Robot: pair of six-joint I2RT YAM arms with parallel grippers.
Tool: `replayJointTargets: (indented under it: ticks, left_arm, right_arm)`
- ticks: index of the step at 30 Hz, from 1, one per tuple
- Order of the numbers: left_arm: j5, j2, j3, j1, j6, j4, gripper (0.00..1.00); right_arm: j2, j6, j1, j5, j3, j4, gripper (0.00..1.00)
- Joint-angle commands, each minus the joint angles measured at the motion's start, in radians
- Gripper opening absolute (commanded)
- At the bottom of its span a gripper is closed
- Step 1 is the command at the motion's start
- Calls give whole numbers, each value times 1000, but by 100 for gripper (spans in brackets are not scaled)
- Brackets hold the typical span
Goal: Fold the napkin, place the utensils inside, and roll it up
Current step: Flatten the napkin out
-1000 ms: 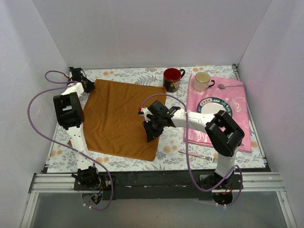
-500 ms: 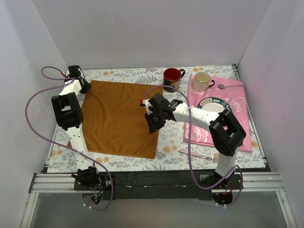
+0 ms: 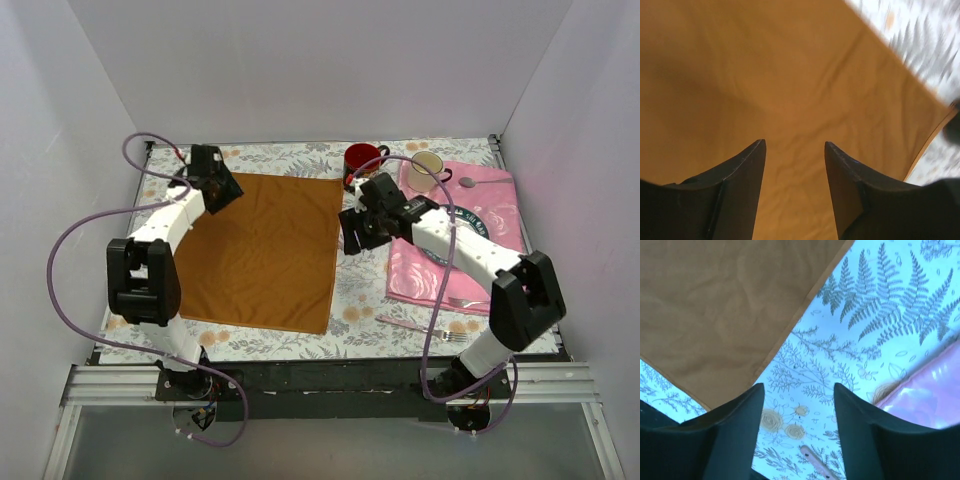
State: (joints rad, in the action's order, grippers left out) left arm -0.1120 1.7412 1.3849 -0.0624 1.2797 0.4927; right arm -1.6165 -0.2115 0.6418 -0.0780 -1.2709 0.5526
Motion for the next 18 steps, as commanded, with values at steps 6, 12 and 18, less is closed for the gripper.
replayJointTargets:
  ticks: [6,12,18]
  left_arm:
    - [-86,-202,-342,-137,73,85,50]
    - [-130,-371,-464,-151,145,138,51]
    - [-245,-431,-445,-149,164,231,60]
  right_arm:
    - [176,24,77,-192,254,-153,70]
    - [-9,-23,265,-177,118,-187,53]
    - [-169,-26,352,-167,39,-197,44]
